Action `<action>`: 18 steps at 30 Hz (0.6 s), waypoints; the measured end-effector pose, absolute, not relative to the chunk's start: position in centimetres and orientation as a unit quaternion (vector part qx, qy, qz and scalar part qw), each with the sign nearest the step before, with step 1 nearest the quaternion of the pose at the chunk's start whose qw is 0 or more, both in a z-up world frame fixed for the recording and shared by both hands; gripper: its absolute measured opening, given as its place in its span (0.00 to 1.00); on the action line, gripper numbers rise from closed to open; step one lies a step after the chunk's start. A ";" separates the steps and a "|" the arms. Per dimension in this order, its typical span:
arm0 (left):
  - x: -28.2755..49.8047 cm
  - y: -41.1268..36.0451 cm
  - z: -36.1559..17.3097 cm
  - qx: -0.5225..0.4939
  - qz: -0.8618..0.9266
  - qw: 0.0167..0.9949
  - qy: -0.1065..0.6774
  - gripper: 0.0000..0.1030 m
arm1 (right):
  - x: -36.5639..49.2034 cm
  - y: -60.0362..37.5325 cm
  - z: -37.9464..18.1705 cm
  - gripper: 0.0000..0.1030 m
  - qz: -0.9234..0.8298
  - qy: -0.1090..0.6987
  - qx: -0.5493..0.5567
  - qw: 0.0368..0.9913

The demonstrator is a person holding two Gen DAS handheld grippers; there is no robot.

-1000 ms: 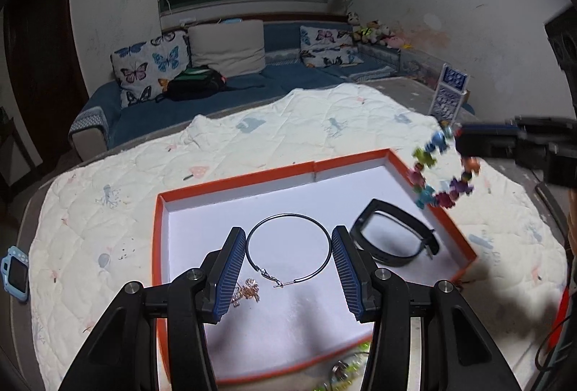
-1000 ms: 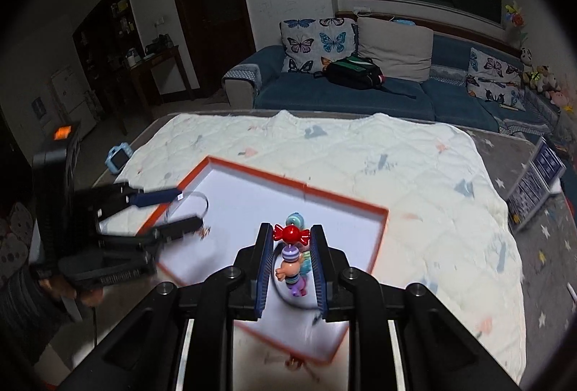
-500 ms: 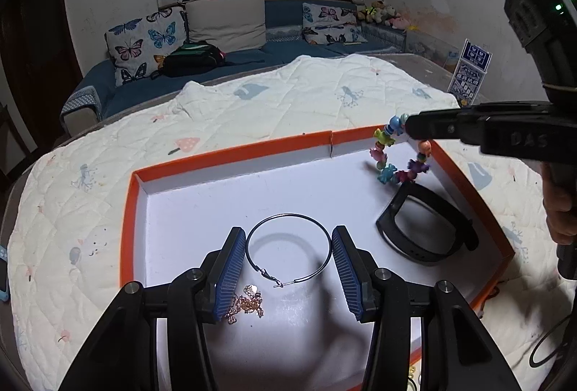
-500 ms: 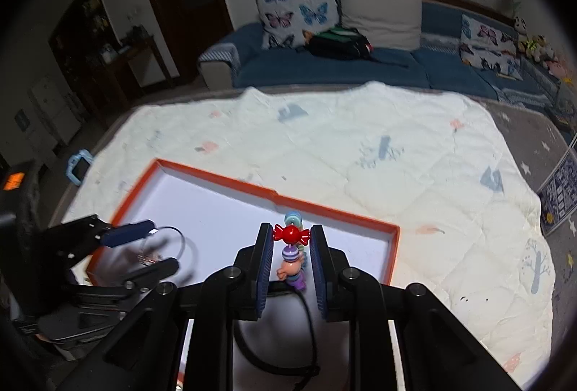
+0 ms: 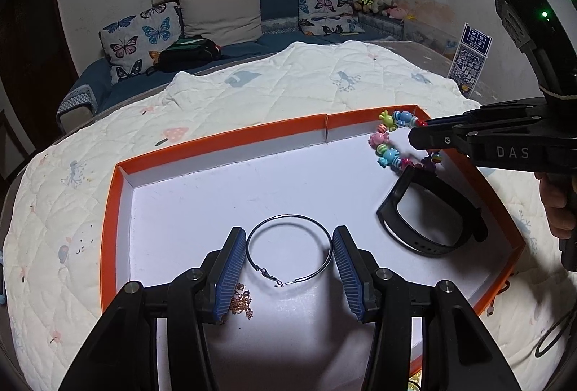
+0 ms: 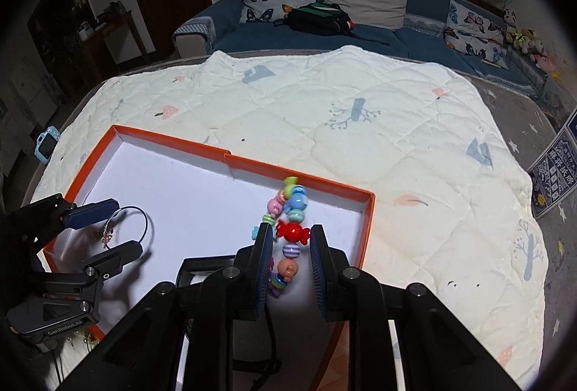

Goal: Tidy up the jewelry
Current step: 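Open the right gripper releasing the bracelet while the left releases the bangle into the tray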

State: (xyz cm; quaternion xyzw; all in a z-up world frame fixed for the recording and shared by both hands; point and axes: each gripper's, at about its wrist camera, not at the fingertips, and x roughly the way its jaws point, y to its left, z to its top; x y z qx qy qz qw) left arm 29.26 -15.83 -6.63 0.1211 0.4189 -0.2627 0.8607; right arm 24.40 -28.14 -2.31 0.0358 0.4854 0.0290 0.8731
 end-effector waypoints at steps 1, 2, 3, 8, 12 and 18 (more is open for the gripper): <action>29.3 -15.8 -6.7 0.121 -0.262 0.861 0.419 0.56 | 24.4 -28.1 -2.4 0.26 0.028 0.487 0.035 0.872; 29.3 -15.9 -6.7 0.122 -0.262 0.861 0.419 0.57 | 24.4 -28.2 -2.5 0.28 0.028 0.488 0.034 0.872; 29.3 -15.9 -6.6 0.123 -0.260 0.861 0.419 0.58 | 24.3 -28.2 -2.5 0.33 0.027 0.487 0.034 0.872; 29.1 -15.8 -6.2 0.125 -0.249 0.863 0.422 0.59 | 23.4 -28.0 -1.7 0.36 0.032 0.478 0.029 0.877; 28.2 -14.8 -4.4 0.119 -0.235 0.872 0.412 0.59 | 21.9 -27.8 -0.4 0.36 0.038 0.468 0.023 0.883; 25.3 -12.9 -1.2 0.117 -0.213 0.887 0.393 0.63 | 18.6 -27.6 1.1 0.36 0.046 0.453 0.022 0.890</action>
